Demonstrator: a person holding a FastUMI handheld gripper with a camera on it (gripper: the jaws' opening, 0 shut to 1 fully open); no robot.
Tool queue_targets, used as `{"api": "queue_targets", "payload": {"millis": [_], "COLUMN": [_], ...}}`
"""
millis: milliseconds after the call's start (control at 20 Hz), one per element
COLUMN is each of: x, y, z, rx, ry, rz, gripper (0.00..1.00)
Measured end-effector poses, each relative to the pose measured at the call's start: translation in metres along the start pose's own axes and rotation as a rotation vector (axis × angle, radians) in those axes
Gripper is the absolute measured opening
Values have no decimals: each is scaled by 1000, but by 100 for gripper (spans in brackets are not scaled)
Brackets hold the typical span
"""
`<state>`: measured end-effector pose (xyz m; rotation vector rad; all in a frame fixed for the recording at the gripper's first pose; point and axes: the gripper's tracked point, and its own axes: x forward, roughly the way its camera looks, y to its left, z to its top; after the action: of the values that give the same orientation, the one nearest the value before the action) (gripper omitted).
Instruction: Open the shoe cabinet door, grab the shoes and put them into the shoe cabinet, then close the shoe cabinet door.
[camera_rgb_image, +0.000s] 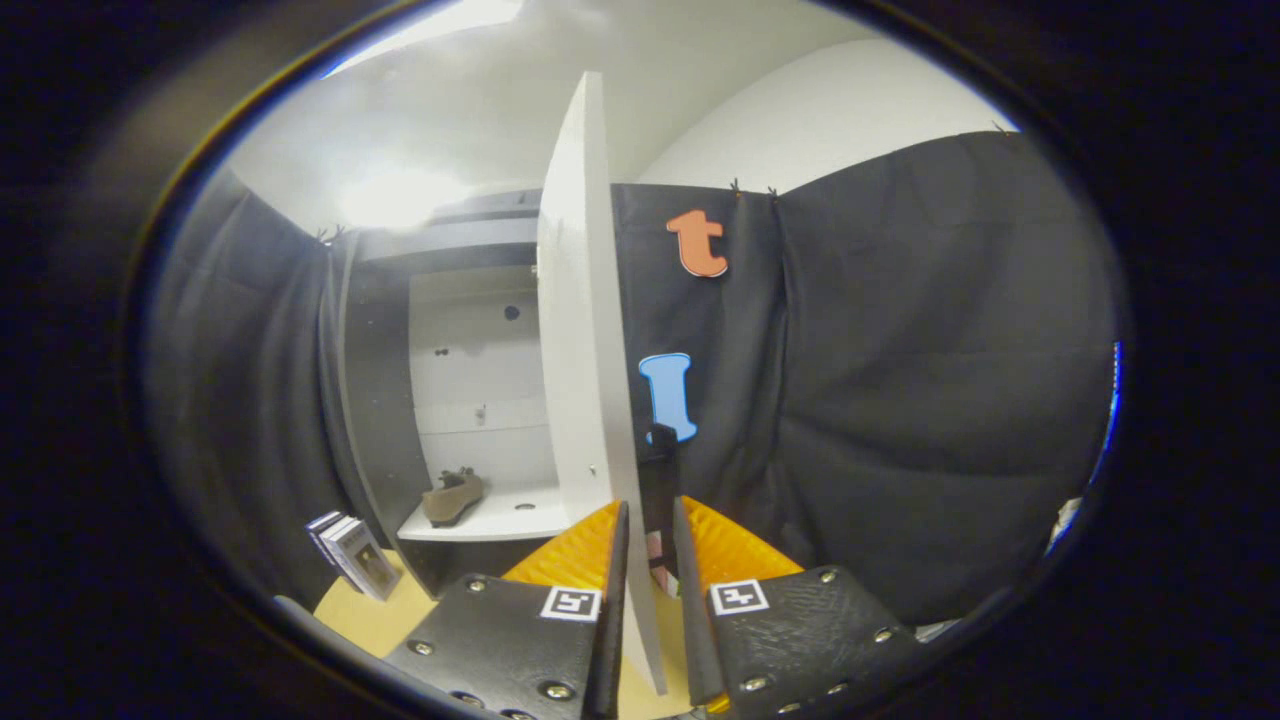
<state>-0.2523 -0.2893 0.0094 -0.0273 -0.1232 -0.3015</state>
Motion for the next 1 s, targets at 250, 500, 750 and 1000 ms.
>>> {"api": "queue_targets", "payload": {"millis": [250,500,750,1000], "x": [-4,2,13,26], "y": [43,99,152,204], "z": [-13,-51,-103,-189], "rx": [-7,-10,-30,-51], "ry": [8,74,127,251], "rz": [79,178,251,316], "gripper": [26,26,26,26]}}
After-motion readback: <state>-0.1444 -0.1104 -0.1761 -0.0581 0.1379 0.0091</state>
